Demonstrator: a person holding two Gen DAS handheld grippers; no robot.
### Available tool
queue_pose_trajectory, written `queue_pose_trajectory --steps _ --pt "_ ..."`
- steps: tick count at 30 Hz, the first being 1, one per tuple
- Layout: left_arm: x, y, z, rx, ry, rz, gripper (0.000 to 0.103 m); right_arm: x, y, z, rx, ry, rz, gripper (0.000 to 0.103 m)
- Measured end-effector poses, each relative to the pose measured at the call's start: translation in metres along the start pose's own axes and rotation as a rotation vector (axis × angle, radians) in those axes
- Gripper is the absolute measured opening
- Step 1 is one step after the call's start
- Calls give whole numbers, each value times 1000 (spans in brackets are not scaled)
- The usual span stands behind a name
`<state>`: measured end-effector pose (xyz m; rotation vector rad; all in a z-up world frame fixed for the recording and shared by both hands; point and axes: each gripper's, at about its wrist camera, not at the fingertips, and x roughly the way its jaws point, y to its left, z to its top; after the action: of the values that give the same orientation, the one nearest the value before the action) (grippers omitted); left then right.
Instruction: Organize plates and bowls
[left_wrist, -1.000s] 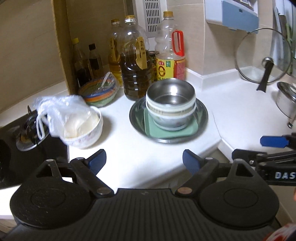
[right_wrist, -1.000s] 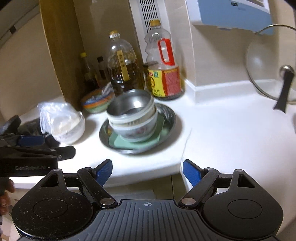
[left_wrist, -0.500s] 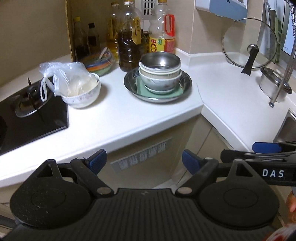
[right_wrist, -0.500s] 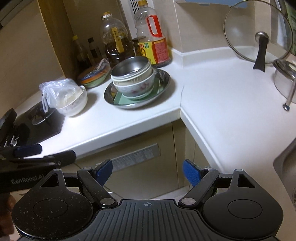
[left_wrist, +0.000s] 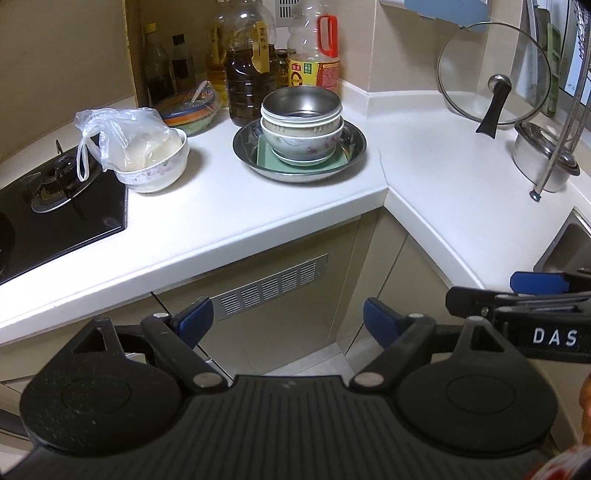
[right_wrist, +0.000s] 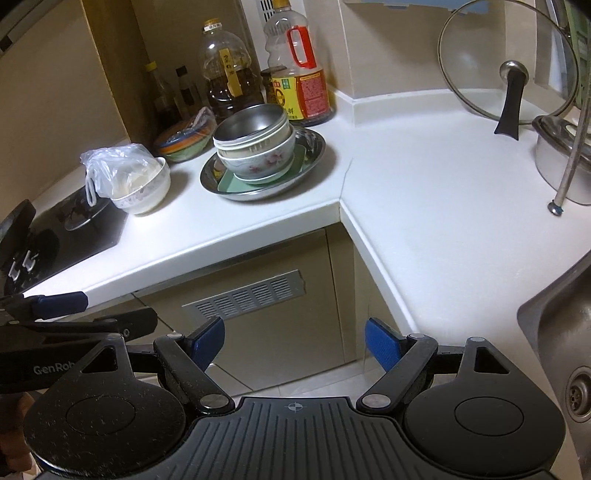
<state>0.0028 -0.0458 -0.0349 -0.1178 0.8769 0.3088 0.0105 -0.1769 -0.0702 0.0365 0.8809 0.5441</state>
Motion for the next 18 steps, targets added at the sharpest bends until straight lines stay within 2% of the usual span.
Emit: queue_pose_trajectory --steps 18 --pt "-5 3 4 -14 -24 24 87 -1 -1 7 -11 -9 -1 83"
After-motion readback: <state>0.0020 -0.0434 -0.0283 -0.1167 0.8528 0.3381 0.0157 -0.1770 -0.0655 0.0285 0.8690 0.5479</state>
